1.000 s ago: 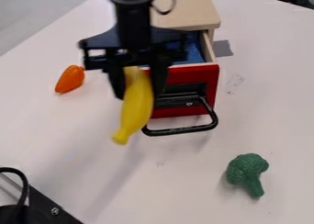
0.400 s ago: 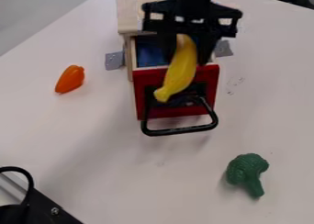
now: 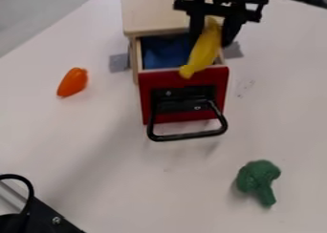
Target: Put the yellow banana in the drawer
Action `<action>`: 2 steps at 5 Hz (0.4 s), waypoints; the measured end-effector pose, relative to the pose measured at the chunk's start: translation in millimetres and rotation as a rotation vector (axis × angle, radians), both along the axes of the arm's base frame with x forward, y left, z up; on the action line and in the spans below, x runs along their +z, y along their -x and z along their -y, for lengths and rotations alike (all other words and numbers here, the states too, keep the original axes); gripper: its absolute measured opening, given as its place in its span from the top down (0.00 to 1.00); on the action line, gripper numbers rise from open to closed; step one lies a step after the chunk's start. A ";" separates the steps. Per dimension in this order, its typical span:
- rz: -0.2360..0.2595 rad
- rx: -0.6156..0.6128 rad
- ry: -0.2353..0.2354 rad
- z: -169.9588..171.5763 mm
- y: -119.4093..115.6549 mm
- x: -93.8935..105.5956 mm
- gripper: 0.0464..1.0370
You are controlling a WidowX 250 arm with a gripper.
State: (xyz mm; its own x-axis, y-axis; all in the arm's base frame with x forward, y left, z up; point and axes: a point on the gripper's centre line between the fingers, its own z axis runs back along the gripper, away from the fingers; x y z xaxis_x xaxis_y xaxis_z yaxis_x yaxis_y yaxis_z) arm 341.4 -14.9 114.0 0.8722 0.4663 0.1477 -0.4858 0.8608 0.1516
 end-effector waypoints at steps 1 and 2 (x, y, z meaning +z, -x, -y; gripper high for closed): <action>-0.002 -0.030 -0.016 0.4 -19.3 -5.7 0.49; 0.029 -0.095 -0.052 -3.6 -38.2 -2.2 0.49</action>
State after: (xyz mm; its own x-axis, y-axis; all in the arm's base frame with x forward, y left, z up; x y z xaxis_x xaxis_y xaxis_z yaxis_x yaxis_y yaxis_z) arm 379.6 -11.3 111.9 0.9072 0.3727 0.1952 -0.4071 0.8946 0.1841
